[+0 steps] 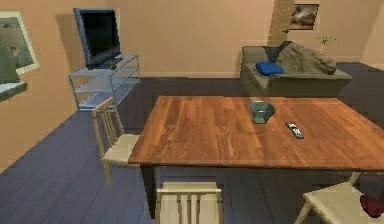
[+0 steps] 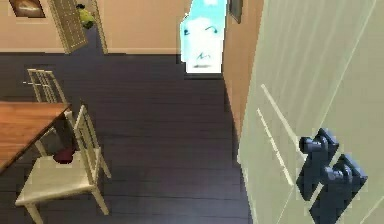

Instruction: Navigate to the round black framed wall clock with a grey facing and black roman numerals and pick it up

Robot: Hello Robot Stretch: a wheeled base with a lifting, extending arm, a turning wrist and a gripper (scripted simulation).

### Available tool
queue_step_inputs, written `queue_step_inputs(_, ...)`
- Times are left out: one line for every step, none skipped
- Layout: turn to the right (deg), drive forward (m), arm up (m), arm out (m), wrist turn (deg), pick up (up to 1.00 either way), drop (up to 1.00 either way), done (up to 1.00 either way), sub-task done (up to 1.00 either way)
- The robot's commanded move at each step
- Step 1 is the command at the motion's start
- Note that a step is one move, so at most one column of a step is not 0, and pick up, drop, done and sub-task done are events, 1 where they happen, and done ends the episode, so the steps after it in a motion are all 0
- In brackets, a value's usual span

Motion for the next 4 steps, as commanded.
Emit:
queue_step_inputs(-45.0,0.00,0.00,0.00,0.0,0.00,0.00,0.00,0.00)
queue_step_inputs(-24.0,0.00,0.00,0.00,0.0,0.00,0.00,0.00,0.00)
queue_step_inputs(0.0,1.00,0.00,0.00,0.0,0.00,0.00,0.00,0.00)
queue_step_inputs(-9.0,0.00,0.00,0.00,0.0,0.00,0.00,0.00,0.00)
